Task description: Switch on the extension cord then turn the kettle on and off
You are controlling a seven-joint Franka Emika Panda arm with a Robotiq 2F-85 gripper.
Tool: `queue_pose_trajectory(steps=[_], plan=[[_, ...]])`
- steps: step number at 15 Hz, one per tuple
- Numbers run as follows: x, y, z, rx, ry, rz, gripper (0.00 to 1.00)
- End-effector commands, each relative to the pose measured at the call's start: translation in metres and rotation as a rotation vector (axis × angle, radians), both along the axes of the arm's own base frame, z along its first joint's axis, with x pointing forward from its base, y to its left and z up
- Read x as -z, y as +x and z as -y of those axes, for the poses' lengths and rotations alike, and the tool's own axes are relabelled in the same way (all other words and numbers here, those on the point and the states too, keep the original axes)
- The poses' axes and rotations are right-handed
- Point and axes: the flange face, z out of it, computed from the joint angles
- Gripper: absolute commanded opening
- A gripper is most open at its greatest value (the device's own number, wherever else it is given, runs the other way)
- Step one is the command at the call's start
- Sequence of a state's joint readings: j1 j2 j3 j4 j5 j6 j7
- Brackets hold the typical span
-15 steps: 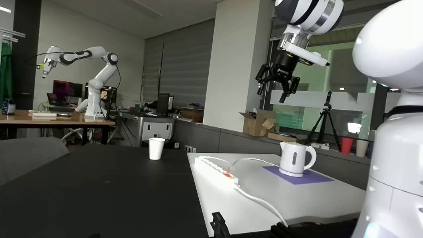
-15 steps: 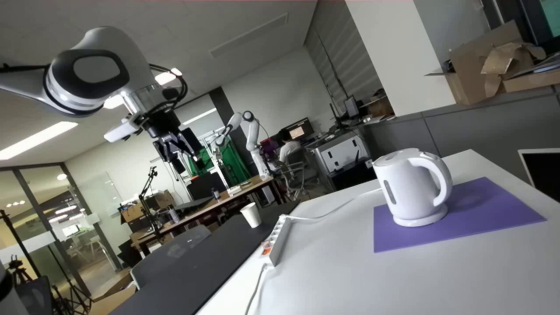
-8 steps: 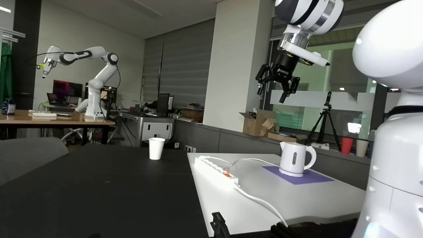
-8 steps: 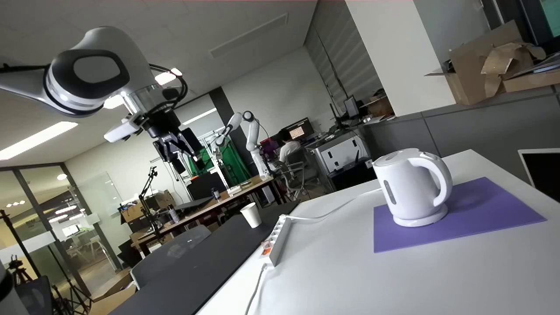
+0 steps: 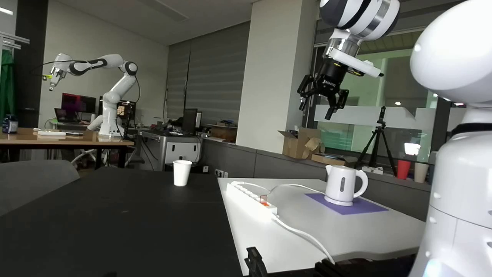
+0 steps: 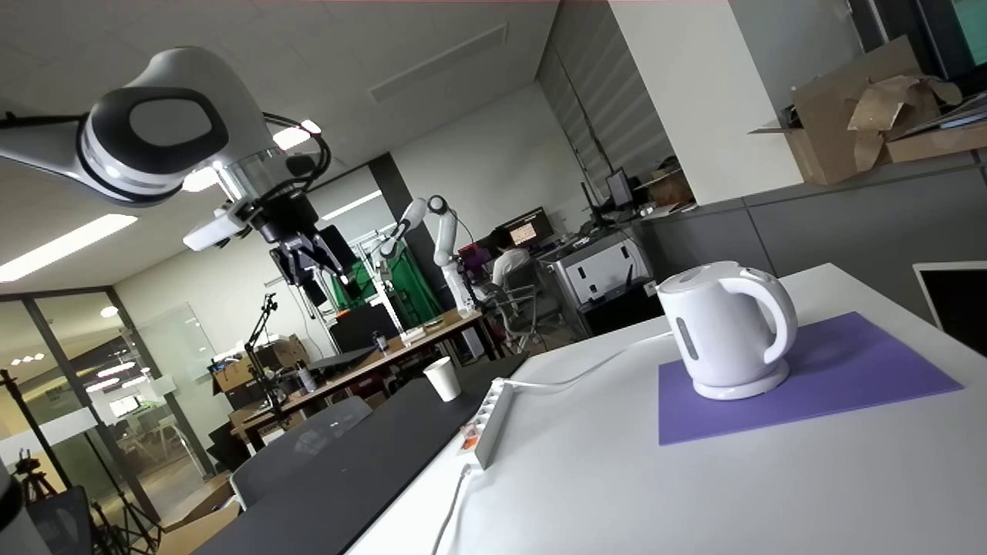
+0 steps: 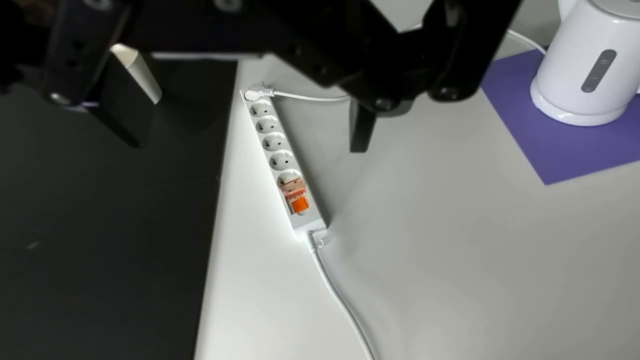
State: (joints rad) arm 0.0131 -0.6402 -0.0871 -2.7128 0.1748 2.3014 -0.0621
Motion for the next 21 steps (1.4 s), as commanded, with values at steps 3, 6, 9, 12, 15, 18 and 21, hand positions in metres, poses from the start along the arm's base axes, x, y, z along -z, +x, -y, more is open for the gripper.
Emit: queue_pose_trajectory(steps=[3, 6, 9, 12, 15, 18, 21], plan=[[0.001, 0.003, -0.003, -0.026, -0.005, -0.005, 1.00], [0.012, 0.018, -0.018, -0.112, -0.040, 0.035, 1.00], [0.034, 0.039, -0.037, -0.201, -0.088, 0.079, 1.00], [0.069, 0.059, -0.055, -0.252, -0.126, 0.098, 1.00], [0.106, 0.079, -0.066, -0.263, -0.179, 0.130, 0.67], [0.143, 0.097, -0.075, -0.312, -0.231, 0.150, 0.45], [0.171, 0.113, -0.074, -0.366, -0.285, 0.149, 0.24]])
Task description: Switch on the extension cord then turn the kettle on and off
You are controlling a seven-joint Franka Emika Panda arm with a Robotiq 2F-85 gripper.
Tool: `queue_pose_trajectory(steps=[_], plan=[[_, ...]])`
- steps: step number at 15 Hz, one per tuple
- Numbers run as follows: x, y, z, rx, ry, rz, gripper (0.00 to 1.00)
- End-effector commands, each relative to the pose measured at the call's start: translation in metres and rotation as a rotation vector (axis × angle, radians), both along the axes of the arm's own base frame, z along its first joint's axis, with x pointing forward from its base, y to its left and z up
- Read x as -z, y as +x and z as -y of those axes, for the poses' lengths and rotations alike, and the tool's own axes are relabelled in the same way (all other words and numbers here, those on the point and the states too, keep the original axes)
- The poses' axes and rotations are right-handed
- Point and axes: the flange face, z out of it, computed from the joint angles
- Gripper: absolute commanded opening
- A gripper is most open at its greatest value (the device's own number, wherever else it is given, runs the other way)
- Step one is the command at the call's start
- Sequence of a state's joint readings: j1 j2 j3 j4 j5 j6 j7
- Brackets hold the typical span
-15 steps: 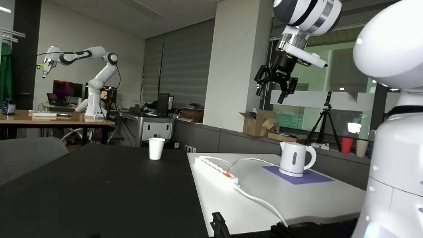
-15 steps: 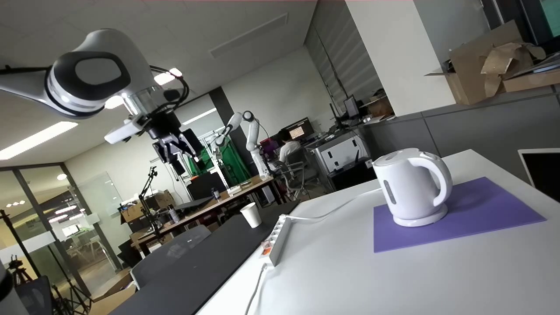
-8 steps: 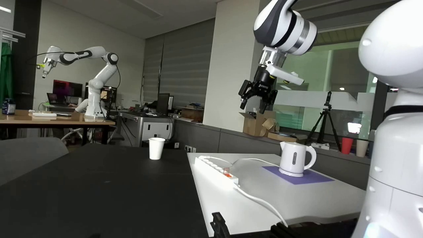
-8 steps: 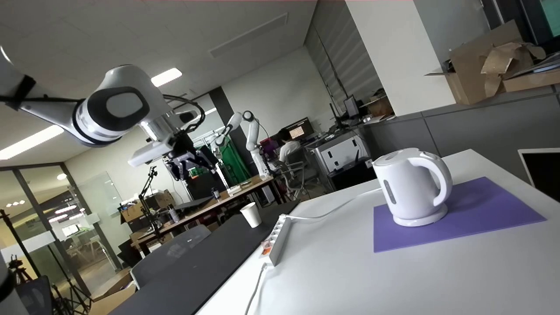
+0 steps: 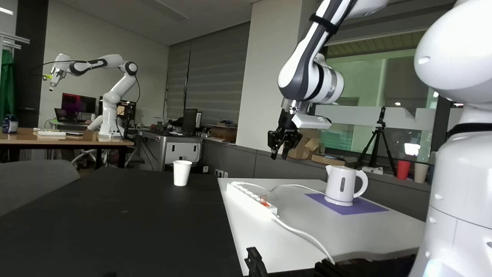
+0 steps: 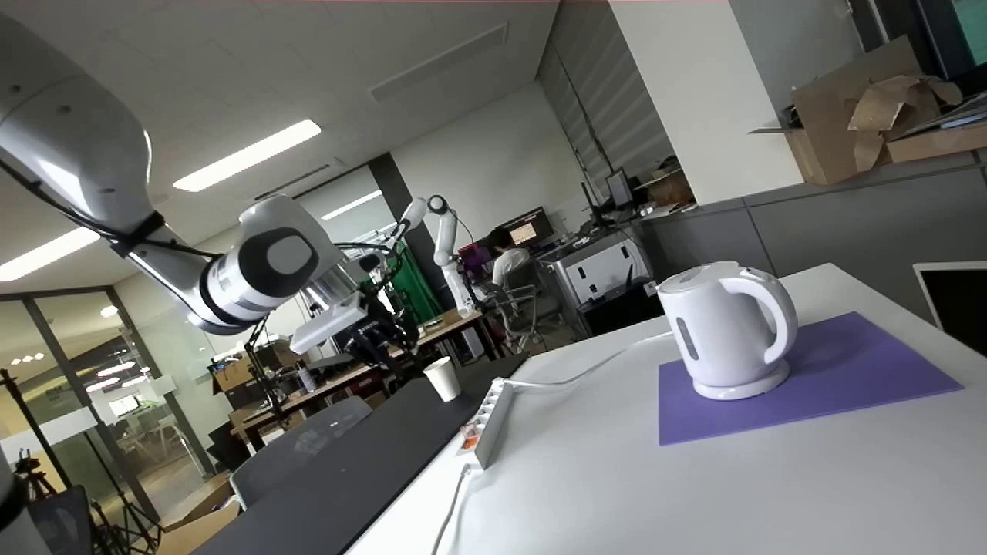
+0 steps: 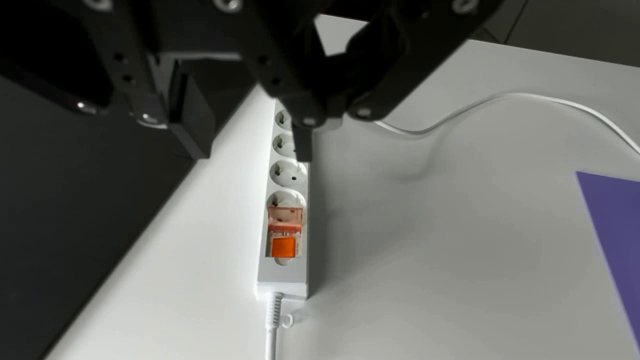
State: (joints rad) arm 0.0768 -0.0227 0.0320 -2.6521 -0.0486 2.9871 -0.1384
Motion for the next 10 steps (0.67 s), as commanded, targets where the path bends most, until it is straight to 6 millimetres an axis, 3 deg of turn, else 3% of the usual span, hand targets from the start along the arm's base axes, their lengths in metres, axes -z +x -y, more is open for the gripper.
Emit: queue_pose_trajectory(steps=[1, 4, 7, 8, 10], plan=[[0.026, 0.030, 0.002, -0.022, -0.054, -0.001, 0.19], [0.042, 0.047, 0.001, -0.042, -0.108, -0.005, 0.01], [0.057, 0.057, -0.008, -0.038, -0.134, -0.022, 0.00], [0.051, 0.044, 0.000, -0.063, -0.121, -0.022, 0.01], [0.059, 0.050, -0.006, -0.063, -0.124, -0.028, 0.01]])
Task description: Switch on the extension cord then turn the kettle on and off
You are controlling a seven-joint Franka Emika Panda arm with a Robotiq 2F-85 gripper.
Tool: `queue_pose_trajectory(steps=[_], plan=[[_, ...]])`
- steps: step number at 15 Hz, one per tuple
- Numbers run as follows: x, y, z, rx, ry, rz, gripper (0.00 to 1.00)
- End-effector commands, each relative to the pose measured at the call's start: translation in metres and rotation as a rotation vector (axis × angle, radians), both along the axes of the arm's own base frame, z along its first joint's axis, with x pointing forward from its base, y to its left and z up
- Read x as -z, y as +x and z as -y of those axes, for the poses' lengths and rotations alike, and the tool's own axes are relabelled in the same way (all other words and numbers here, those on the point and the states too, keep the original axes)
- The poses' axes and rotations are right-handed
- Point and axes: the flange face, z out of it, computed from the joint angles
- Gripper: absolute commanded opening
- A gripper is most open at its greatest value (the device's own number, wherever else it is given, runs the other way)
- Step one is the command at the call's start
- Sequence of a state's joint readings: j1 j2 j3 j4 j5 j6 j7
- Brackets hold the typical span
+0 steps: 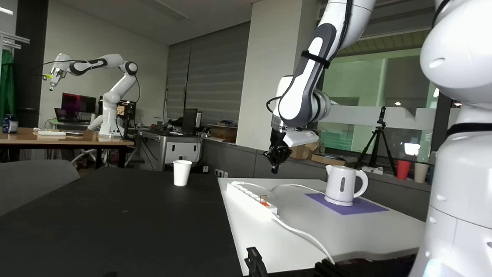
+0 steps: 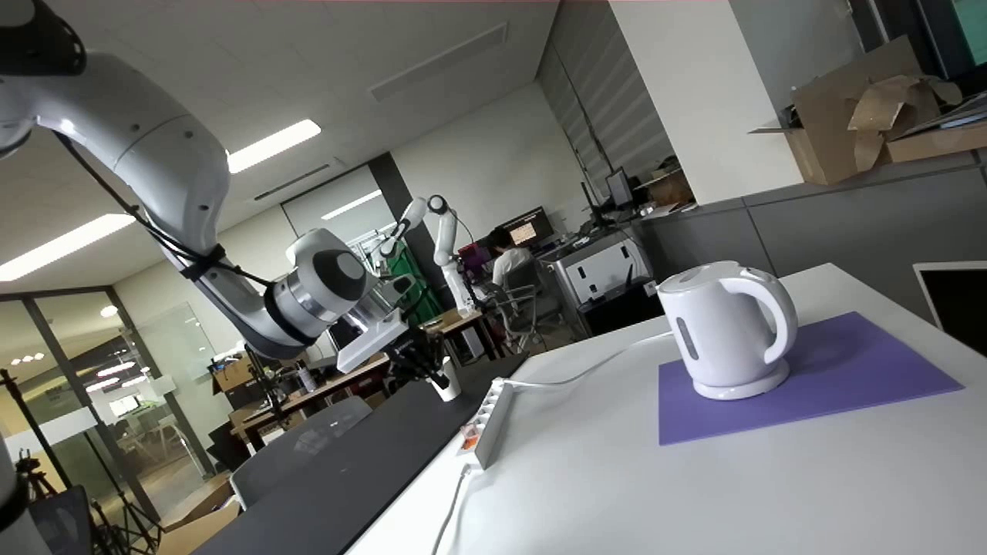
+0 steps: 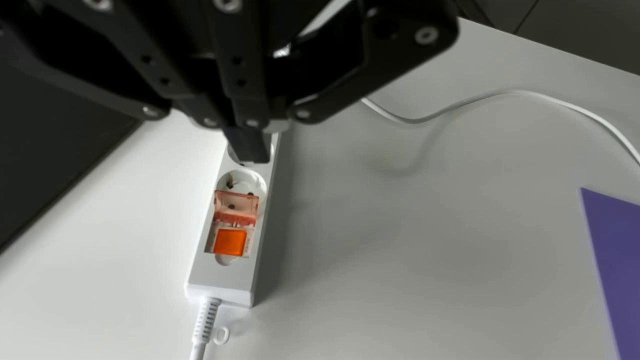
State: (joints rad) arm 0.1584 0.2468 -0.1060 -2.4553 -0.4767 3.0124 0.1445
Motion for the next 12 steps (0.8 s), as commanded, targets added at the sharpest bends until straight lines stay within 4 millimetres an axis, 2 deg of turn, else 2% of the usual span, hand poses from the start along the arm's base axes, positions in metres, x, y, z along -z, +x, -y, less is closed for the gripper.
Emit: queue_pose_trajectory(steps=[1, 12], plan=[[0.0017, 0.0013, -0.0020, -0.001, 0.000, -0.001, 0.01], [0.0021, 0.0024, -0.0008, 0.001, -0.003, 0.000, 0.01]])
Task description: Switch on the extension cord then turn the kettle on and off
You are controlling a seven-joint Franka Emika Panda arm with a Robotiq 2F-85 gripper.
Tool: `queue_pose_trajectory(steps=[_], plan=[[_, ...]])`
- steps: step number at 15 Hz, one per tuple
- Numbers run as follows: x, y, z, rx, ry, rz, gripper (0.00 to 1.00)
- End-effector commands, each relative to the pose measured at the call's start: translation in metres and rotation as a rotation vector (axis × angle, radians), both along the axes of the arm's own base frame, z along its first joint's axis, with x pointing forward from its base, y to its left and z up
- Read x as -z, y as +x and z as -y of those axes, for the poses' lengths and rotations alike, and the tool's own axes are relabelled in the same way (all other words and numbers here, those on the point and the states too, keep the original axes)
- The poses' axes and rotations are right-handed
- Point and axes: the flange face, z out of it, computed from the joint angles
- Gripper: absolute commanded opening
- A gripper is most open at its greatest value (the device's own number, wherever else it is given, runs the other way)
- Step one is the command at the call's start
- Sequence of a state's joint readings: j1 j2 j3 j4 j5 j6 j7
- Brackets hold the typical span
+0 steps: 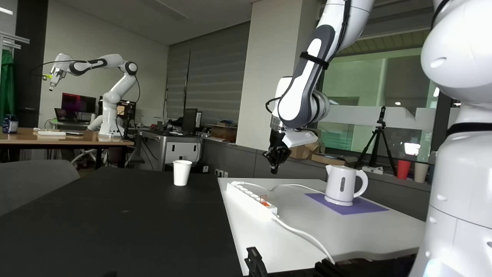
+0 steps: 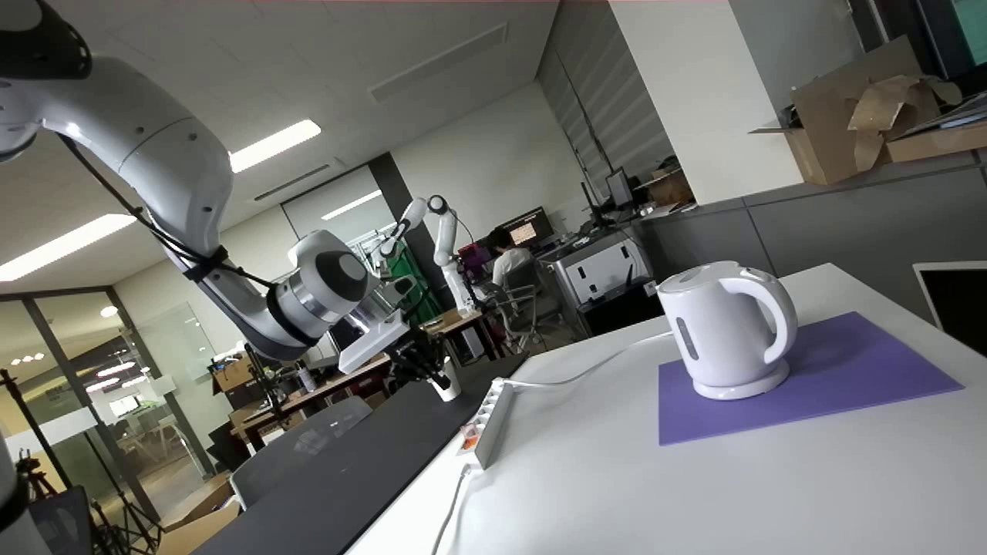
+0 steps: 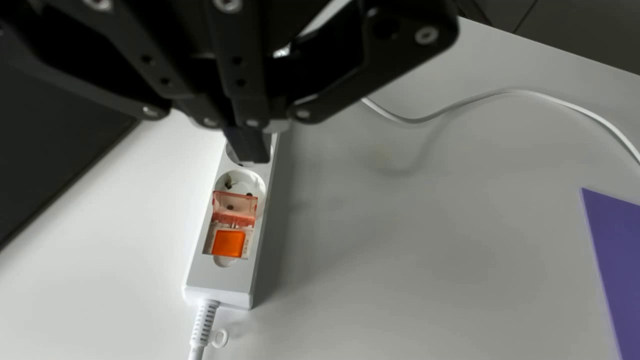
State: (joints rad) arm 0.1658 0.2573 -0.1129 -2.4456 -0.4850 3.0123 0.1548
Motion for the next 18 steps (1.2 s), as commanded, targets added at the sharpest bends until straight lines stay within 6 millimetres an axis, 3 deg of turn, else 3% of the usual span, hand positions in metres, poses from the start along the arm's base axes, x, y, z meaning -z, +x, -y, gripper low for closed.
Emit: queue_pose_trajectory(steps=[1, 7, 18], plan=[[0.000, 0.000, 0.000, -0.001, 0.000, 0.000, 0.01], [0.024, 0.008, -0.014, -0.005, -0.051, -0.032, 0.00], [0.092, 0.022, -0.037, 0.045, -0.076, -0.103, 0.00]])
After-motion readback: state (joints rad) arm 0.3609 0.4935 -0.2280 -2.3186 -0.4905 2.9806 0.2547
